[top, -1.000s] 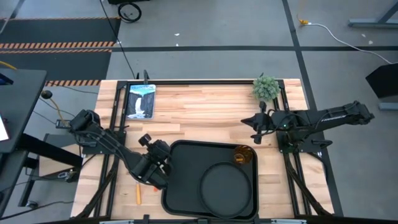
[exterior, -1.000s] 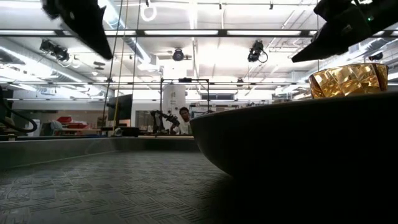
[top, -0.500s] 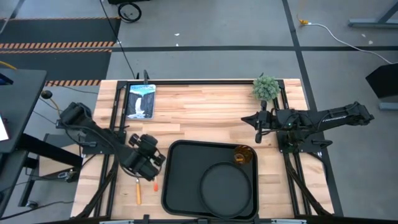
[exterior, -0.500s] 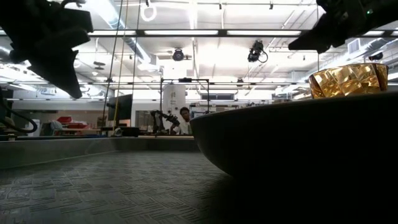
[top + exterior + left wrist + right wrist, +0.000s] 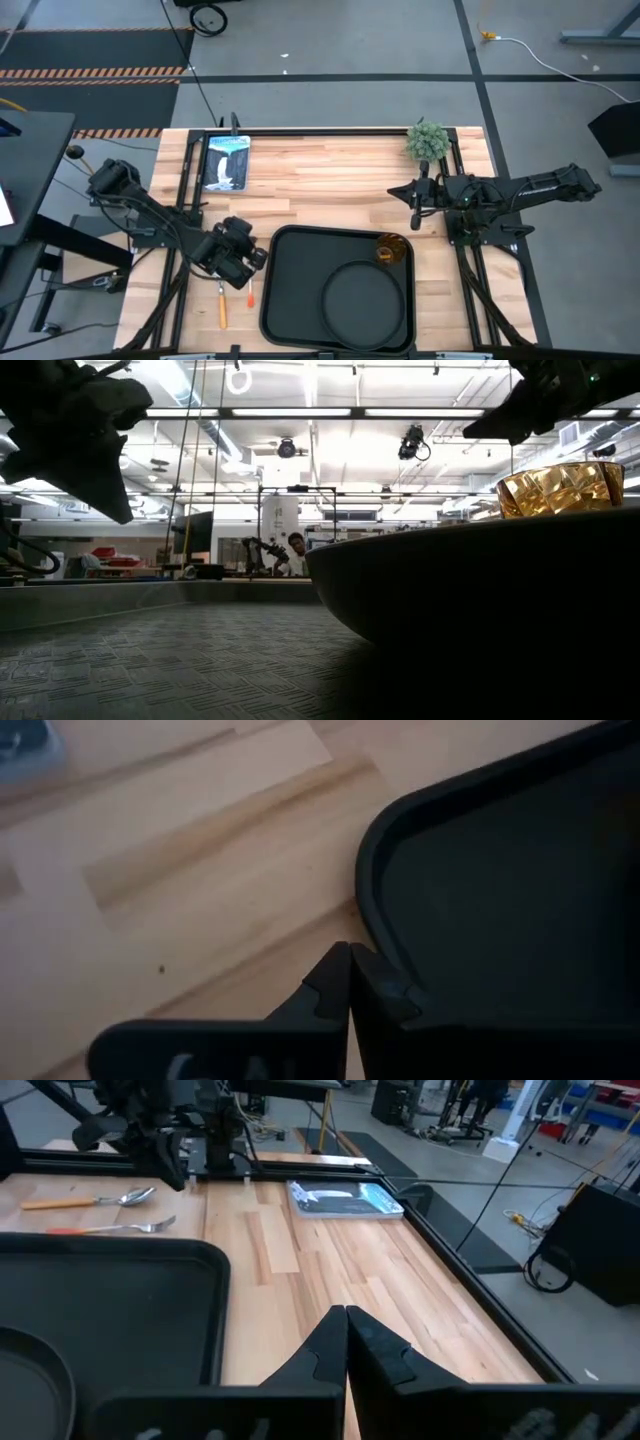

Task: Pick and place plate/cup/fork/spoon on tray
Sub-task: Put the orange fork on the black tray to the left of the black plate

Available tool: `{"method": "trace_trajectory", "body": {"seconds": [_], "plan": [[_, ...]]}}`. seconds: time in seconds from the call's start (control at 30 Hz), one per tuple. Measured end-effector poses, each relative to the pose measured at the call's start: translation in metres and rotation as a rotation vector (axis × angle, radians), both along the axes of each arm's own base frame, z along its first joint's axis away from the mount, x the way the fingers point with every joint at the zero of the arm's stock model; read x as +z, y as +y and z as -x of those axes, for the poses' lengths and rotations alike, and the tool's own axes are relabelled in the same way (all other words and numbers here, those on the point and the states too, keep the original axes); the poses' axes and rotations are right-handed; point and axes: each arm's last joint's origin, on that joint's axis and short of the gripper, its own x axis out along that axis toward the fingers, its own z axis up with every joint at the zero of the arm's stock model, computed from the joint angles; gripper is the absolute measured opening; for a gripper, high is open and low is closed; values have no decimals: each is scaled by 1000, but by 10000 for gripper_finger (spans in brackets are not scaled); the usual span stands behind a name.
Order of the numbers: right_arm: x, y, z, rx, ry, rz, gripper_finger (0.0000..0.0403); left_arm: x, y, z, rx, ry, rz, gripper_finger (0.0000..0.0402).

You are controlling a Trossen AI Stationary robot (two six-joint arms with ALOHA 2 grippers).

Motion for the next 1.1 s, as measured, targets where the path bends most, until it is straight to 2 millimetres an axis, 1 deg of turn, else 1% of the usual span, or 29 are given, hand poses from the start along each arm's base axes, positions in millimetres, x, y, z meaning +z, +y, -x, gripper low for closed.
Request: {"method": "trace_trajectory", "body": {"seconds": [0.17, 0.4, 0.5, 0.6, 0.67, 0.83, 0.97, 1.1], "plan": [[0, 1, 0, 21, 2, -7, 10, 0, -1, -1, 72, -39, 68, 33], [0, 1, 0, 20, -4, -28, 10, 0, -4, -2, 65, -5, 135, 82], [0, 1, 0, 21, -3, -28, 10, 9, -7, -6, 42, -21, 141, 97], [0, 1, 0, 21, -3, -28, 10, 22, -10, -11, 5, -36, 119, 100], [0, 1, 0, 23, -3, -30, 10, 27, -10, -11, 9, -26, 111, 100], [0, 3, -1, 85, 0, -49, 10, 20, -9, -9, 87, 32, 137, 100], [0, 3, -1, 88, -3, -49, 10, 8, -9, -16, 130, 107, 181, 100], [1, 3, -1, 90, -15, -45, 10, 7, -14, -26, 149, 182, 157, 100]]}}
